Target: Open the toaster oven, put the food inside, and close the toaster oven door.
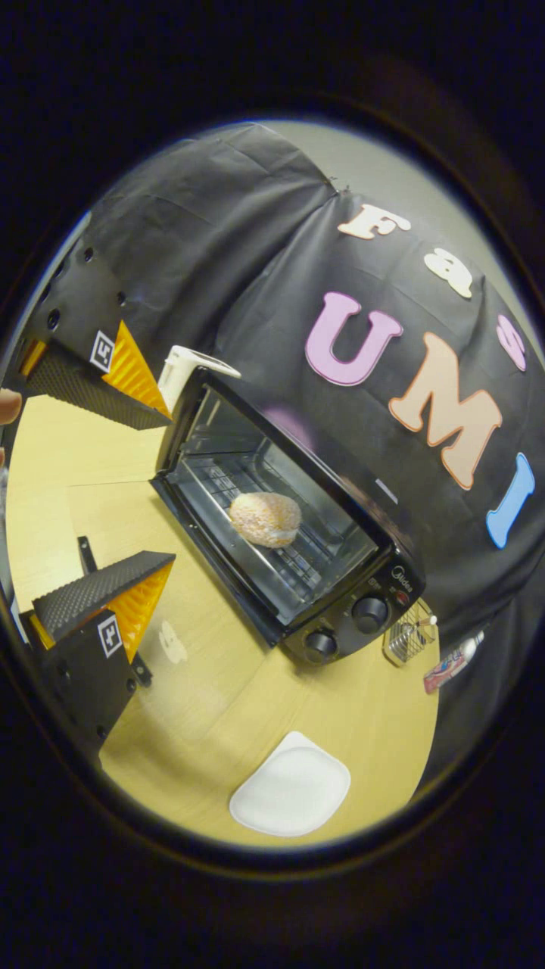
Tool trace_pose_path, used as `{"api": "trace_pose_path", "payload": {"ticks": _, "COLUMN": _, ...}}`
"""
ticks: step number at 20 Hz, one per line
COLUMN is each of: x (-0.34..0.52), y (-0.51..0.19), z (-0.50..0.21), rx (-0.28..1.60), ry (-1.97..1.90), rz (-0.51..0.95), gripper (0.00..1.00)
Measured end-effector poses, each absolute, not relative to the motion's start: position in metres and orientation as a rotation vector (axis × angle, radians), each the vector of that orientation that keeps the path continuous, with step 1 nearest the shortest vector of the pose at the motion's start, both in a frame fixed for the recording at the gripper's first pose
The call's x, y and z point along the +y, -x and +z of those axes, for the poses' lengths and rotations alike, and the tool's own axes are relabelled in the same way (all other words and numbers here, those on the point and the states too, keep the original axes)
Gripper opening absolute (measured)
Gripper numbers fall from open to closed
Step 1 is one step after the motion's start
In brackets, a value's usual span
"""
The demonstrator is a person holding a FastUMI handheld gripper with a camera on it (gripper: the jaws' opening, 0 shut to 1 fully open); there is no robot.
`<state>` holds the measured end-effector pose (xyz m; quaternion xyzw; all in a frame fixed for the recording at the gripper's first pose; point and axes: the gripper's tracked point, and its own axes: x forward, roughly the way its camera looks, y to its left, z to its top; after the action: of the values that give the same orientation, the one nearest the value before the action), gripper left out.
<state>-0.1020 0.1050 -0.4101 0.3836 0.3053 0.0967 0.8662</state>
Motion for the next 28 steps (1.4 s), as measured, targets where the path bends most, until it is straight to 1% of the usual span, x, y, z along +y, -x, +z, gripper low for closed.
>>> {"api": "trace_pose_path", "payload": {"ticks": 5, "x": 0.107, "y": 0.135, "z": -0.431, "rx": 0.706, "ry": -0.700, "rz": 0.222, "gripper": 1.00}}
{"api": "trace_pose_path", "payload": {"ticks": 17, "x": 0.056, "y": 0.188, "z": -0.537, "rx": 0.988, "ry": -0.093, "rz": 0.093, "gripper": 1.00}}
{"api": "trace_pose_path", "payload": {"ticks": 19, "x": 0.050, "y": 0.188, "z": -0.548, "rx": 1.006, "ry": -0.035, "rz": 0.075, "gripper": 1.00}}
{"api": "trace_pose_path", "payload": {"ticks": 21, "x": 0.046, "y": 0.178, "z": -0.548, "rx": 0.983, "ry": 0.006, "rz": 0.058, "gripper": 1.00}}
{"api": "trace_pose_path", "payload": {"ticks": 25, "x": 0.045, "y": 0.161, "z": -0.547, "rx": 0.966, "ry": 0.045, "rz": 0.059, "gripper": 1.00}}
{"api": "trace_pose_path", "payload": {"ticks": 28, "x": 0.045, "y": 0.161, "z": -0.543, "rx": 0.962, "ry": 0.086, "rz": 0.069, "gripper": 1.00}}
